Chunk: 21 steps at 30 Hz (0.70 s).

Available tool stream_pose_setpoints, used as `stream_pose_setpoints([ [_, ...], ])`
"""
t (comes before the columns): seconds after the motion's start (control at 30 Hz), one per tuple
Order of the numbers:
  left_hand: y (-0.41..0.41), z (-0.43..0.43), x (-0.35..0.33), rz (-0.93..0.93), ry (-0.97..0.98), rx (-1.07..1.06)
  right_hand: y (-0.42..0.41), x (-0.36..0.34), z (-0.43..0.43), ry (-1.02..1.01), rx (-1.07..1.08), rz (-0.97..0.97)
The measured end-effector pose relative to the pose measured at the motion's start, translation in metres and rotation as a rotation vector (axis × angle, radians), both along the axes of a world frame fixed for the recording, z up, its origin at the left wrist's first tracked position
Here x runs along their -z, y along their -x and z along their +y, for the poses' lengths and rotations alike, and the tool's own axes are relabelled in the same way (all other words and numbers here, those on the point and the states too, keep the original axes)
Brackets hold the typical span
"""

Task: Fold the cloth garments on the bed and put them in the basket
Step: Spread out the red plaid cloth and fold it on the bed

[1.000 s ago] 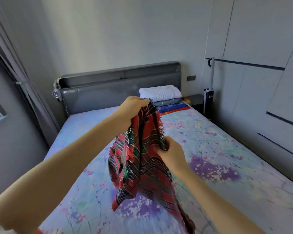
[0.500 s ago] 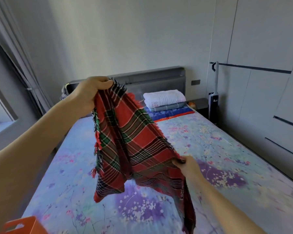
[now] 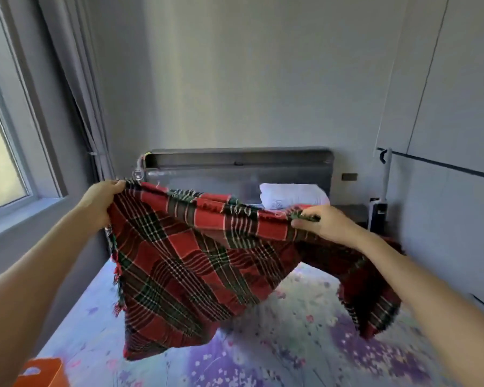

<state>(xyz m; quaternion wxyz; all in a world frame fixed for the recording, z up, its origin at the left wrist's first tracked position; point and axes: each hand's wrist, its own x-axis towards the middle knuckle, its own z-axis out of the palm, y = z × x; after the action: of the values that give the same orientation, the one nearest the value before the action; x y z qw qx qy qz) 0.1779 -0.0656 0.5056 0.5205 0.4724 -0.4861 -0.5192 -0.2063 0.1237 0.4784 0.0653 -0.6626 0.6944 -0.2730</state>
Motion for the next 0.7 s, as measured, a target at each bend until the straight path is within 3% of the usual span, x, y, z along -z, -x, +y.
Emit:
stream_pose_setpoints([
  [0.1,0.004,-0.003,0.024,-0.145,-0.005,0.026,0.027,0.041,-0.011,-0.326,-0.038,0.128],
  [0.23,0.022,0.004,0.050,-0.365,-0.036,0.213,0.065,0.079,-0.023,-0.265,0.254,0.468],
  [0.3,0.026,0.006,0.065,-0.576,-0.048,0.361,0.080,0.091,-0.020,-0.280,0.408,0.414],
  [0.4,0.035,0.004,0.095,-1.060,0.069,0.484,0.096,0.120,-0.022,-0.319,0.534,0.329],
  [0.5,0.044,0.002,0.124,-1.130,0.110,0.522,0.103,0.156,-0.027,-0.308,0.468,0.400],
  [0.6,0.047,-0.009,0.160,-1.195,0.078,0.538,0.092,0.181,-0.021,-0.443,0.436,0.488],
  [0.7,0.047,-0.025,0.204,-1.340,0.080,0.587,0.099,0.226,-0.025,-0.562,0.453,0.424],
])
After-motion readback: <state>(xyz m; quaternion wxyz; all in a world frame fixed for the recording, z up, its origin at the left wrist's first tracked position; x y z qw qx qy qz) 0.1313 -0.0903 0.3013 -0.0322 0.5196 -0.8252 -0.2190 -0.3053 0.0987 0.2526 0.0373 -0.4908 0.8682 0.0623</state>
